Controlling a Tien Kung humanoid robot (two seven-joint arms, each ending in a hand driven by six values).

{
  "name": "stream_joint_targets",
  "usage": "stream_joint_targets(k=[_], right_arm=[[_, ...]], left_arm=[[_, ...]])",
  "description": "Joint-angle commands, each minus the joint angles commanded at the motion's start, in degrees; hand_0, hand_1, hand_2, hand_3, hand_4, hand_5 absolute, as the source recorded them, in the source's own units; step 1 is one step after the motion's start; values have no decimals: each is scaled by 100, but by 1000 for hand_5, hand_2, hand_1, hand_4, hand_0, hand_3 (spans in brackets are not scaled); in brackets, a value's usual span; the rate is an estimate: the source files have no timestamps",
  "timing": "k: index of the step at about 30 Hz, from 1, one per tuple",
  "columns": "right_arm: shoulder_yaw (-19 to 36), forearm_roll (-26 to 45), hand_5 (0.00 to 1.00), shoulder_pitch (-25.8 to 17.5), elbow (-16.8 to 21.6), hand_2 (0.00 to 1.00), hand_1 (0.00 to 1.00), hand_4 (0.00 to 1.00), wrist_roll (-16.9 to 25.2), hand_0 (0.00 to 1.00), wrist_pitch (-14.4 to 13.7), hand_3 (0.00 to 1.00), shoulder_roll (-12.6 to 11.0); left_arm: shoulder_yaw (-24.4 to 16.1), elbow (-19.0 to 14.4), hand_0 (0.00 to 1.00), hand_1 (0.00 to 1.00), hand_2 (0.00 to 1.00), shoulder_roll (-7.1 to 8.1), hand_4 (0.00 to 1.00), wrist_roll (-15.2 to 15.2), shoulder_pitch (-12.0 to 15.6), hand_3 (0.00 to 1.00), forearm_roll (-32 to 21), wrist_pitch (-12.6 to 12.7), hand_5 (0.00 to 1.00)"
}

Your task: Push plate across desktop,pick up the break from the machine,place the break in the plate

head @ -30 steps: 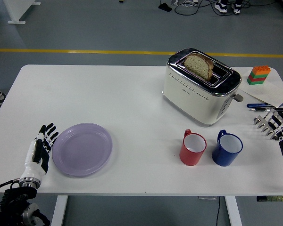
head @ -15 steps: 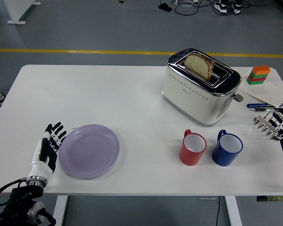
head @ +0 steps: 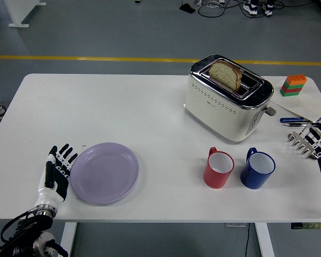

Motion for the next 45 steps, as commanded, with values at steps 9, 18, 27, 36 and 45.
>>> stream_joint_targets(k=[9,18,27,36,45], right_arm=[[-11,3,492,5,-1,860,805,603,-1,857,-1,840,4],[-39,10,493,-5,-9,859,804,603,1,858,0,840,8],[-61,11,492,0,-10,859,805,604,1,857,1,839,3],[-115,16,492,-16,-16,858,804,603,3,857,1,840,-10],[-146,19,492,-20,-19,858,804,604,4,857,3,840,-19]], left_arm=[[157,-43,820,854,911,15,602,22,-4,863,-567,-124,998],[283,-61,813,839,903,16,599,54,-47,856,-749,-214,998],[430,44,812,839,902,-95,597,9,-208,856,-933,-245,998],[672,253,809,838,898,-241,592,-39,-428,850,-1209,-298,998],[921,299,807,835,897,-327,591,-34,-598,849,-1420,-348,998]])
